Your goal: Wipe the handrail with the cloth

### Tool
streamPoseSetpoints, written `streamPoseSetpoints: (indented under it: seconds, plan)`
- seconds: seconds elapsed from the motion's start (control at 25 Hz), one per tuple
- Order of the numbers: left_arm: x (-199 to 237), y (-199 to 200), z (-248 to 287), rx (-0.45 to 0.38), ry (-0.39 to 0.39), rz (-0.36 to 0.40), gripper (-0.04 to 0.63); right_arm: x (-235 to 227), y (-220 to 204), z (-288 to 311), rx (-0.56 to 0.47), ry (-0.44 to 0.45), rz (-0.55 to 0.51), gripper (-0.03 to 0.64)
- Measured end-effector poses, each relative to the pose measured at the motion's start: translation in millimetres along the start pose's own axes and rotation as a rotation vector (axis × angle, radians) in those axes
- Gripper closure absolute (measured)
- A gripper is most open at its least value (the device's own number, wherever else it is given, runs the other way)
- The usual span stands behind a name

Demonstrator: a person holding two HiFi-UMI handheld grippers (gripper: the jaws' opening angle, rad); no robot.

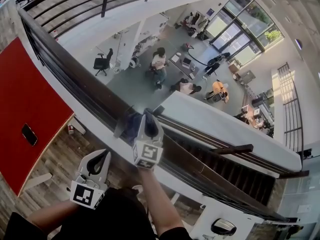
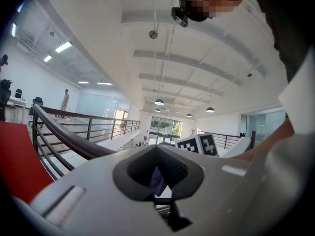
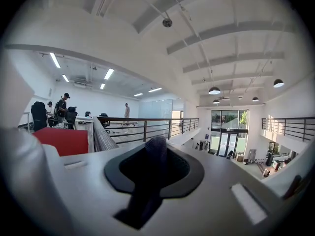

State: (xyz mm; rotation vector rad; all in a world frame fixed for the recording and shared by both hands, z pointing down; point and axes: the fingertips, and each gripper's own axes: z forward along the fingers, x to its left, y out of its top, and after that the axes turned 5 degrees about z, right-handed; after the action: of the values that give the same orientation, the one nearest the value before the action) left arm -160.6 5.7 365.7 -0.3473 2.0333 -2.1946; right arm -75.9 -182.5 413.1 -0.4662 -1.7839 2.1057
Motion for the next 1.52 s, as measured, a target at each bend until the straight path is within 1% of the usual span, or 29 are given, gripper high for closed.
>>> streamPoseSetpoints:
  seconds: [0.16,0.4,0.56,0.68,0.88,1.0,1.12,1.2,1.32,1.52]
  plan:
    - [-6,-1,1,0.007,-0.011,0.000,0.597,1,-6,-1,0.036,0.010,-0.040,0.551]
    - [-8,-2,3,0.005,-0.017,0.007,0.597,-14,-10,-1,0.075,-0.026,-0.060,0.549]
    - [-11,-3,2,0.015,-0.023,-0.003,0.597,-29,-14,-7,0.108,-0.063,-0.058,0.549]
    - [-12,-5,0,0.022,-0.031,-0.010,0.597,-40,-12,-12,0.109,-0.096,-0.058,0.550]
    - [-22,-3,3,0.023,-0.068,0.000,0.597,-59,-10,-26,0.125,-0.145,-0.065,0.550]
    - [-27,-4,6,0.030,-0.095,0.000,0.597,-76,-11,-34,0.117,-0.193,-0.064,0.550]
    - [-32,-6,9,0.029,-0.121,0.002,0.597,-92,-12,-43,0.118,-0.234,-0.041,0.549]
    - [-37,-3,13,0.026,-0.142,0.004,0.597,-97,-5,-46,0.104,-0.239,-0.011,0.550]
    - [-45,1,17,0.030,-0.166,0.000,0.597,-98,19,-47,0.044,-0.223,0.005,0.549]
    - [-46,1,18,0.024,-0.163,0.003,0.597,-95,91,-40,-0.115,-0.201,-0.002,0.549]
